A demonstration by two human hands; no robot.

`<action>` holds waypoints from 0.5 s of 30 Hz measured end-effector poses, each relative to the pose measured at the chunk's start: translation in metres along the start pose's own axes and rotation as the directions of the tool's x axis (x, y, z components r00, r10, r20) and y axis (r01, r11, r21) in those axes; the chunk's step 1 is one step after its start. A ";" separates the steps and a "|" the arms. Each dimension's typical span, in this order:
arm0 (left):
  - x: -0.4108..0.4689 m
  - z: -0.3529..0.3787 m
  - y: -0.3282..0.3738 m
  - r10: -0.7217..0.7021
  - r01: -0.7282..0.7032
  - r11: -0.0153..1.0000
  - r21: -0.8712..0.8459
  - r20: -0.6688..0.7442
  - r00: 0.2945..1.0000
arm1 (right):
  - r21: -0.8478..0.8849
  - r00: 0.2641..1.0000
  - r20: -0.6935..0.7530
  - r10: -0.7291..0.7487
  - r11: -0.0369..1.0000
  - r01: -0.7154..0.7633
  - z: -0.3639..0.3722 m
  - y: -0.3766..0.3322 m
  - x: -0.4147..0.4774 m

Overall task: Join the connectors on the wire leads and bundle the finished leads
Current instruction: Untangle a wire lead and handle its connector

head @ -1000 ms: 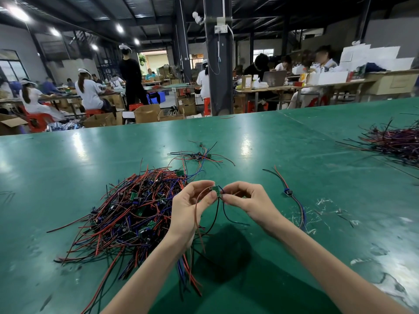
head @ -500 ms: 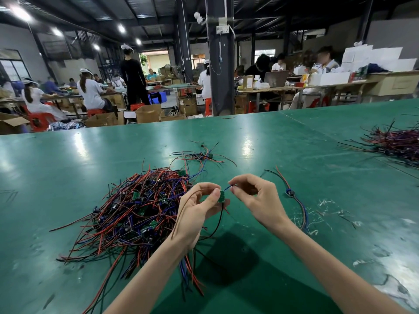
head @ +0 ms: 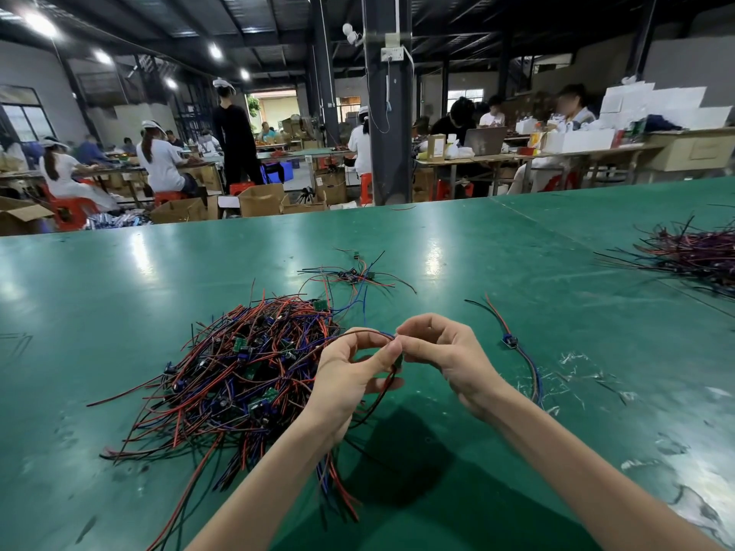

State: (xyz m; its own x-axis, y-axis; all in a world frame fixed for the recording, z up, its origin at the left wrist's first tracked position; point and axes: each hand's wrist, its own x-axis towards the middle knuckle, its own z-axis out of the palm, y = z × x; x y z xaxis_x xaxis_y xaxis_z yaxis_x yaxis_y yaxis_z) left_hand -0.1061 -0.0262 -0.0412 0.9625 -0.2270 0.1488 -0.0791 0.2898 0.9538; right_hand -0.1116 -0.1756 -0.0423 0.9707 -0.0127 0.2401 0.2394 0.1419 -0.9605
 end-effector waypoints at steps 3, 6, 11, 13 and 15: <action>0.000 0.000 -0.003 0.002 -0.002 0.998 0.060 0.008 1.000 | -0.018 1.000 -0.004 0.015 1.000 -0.016 0.000 0.000 0.001; 0.000 -0.001 -0.007 0.006 -0.006 0.988 0.156 0.002 1.000 | -0.061 1.000 0.019 0.016 0.998 -0.015 -0.001 -0.001 0.000; 0.001 -0.005 -0.012 0.027 -0.028 0.960 0.278 0.008 1.000 | -0.145 0.999 0.041 0.009 0.989 -0.003 -0.003 -0.001 0.000; 0.002 -0.005 -0.014 0.035 -0.045 0.966 0.255 0.045 0.998 | -0.174 1.000 0.012 0.000 0.985 0.002 -0.004 0.001 0.001; 0.003 -0.006 -0.015 0.061 -0.083 0.953 0.291 0.083 0.995 | -0.204 0.999 -0.030 -0.015 0.979 0.009 -0.006 0.002 0.003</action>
State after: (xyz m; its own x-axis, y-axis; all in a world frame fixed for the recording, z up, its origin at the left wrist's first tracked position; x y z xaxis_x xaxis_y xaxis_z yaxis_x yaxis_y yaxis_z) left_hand -0.1007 -0.0258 -0.0566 0.9308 -0.2857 0.2281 -0.2307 0.0250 0.9727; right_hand -0.1083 -0.1808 -0.0447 0.9671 -0.0447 0.2505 0.2475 -0.0633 -0.9668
